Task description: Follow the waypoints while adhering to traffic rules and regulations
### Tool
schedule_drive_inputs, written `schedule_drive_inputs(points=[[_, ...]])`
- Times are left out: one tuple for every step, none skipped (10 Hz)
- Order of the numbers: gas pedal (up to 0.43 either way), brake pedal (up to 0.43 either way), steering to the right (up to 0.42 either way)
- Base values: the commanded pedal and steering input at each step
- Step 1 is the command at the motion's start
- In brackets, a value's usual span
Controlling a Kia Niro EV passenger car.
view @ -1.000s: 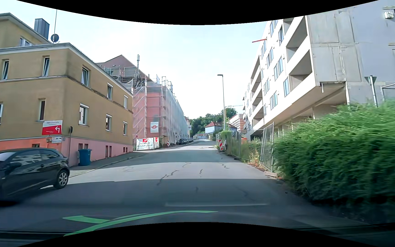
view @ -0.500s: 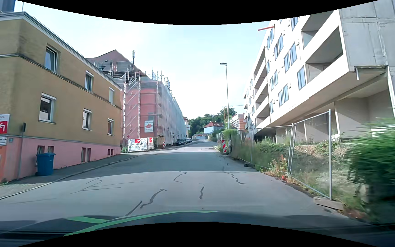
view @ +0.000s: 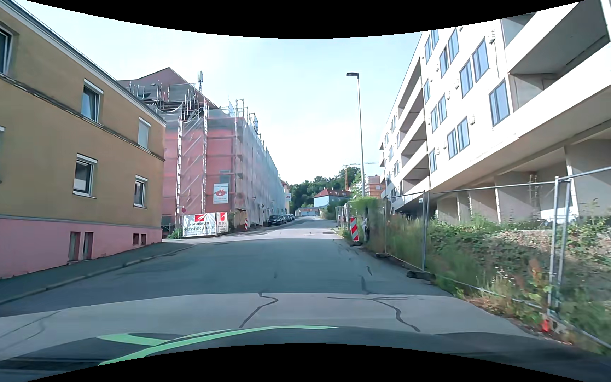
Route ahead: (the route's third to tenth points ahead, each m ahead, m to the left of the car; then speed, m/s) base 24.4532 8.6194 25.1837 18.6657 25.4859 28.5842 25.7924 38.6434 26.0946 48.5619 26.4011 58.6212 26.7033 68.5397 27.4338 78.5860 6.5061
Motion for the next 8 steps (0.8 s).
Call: schedule_drive_inputs(points=[[0.059, 0.000, 0.006], [0.059, 0.000, 0.006], [0.059, 0.000, 0.006], [0.059, 0.000, 0.006], [0.059, 0.000, 0.006], [0.059, 0.000, 0.006], [0.059, 0.000, 0.006], [0.059, 0.000, 0.006]])
